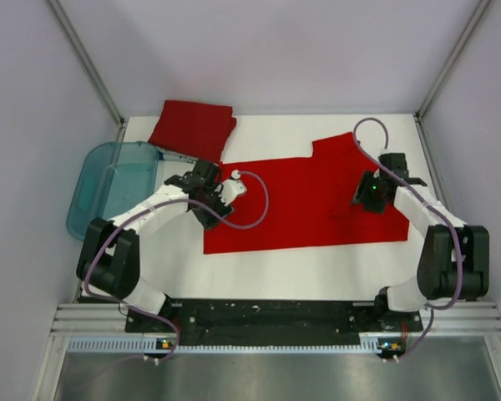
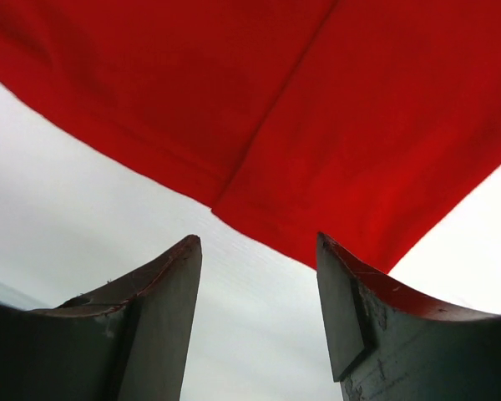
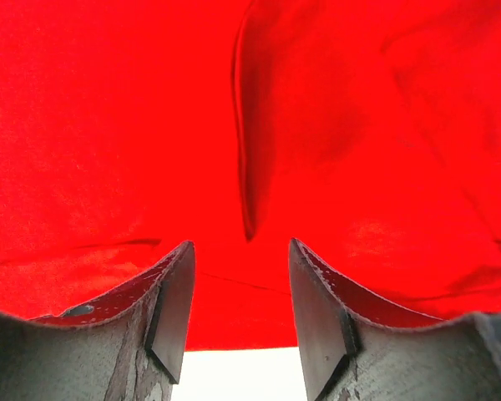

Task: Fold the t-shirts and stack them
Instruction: Fold the flattened tshirt in 1/3 of the way

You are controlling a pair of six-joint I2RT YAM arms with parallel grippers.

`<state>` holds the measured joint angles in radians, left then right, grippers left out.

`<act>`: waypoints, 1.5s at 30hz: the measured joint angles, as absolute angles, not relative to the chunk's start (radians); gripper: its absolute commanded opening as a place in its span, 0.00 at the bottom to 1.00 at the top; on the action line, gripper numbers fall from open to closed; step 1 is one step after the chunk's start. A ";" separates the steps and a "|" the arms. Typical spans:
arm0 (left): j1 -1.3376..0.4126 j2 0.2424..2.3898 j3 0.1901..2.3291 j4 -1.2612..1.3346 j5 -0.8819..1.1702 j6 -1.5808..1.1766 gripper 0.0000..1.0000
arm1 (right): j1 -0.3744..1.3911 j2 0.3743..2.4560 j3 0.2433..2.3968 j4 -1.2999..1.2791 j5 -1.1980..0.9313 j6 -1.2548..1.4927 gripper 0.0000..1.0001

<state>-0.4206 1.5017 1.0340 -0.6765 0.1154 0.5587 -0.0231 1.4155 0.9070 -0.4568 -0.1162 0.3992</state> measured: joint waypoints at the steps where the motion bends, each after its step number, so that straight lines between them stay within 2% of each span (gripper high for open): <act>1: -0.421 1.526 1.034 -0.676 0.113 0.545 0.62 | -0.005 1.453 0.907 -0.466 -0.125 0.397 0.48; 9: -0.421 1.580 1.026 -0.673 0.090 0.499 0.61 | 0.068 1.567 0.942 -0.482 -0.156 0.385 0.41; 18: -0.420 1.580 1.025 -0.673 0.084 0.499 0.61 | 0.072 1.620 0.984 -0.482 -0.212 0.385 0.41; 32: -0.420 1.579 1.021 -0.672 0.059 0.503 0.61 | 0.181 1.818 1.296 -0.477 -0.261 0.369 0.41; 34: -0.420 1.579 1.021 -0.672 0.058 0.504 0.61 | 0.188 1.803 1.305 -0.482 -0.245 0.358 0.33; 39: -0.420 1.570 1.019 -0.670 0.051 0.505 0.61 | 0.185 1.648 1.226 -0.534 -0.109 0.330 0.00; 45: -0.420 1.560 1.019 -0.659 0.041 0.506 0.61 | 0.131 1.536 1.116 -0.581 -0.004 0.337 0.00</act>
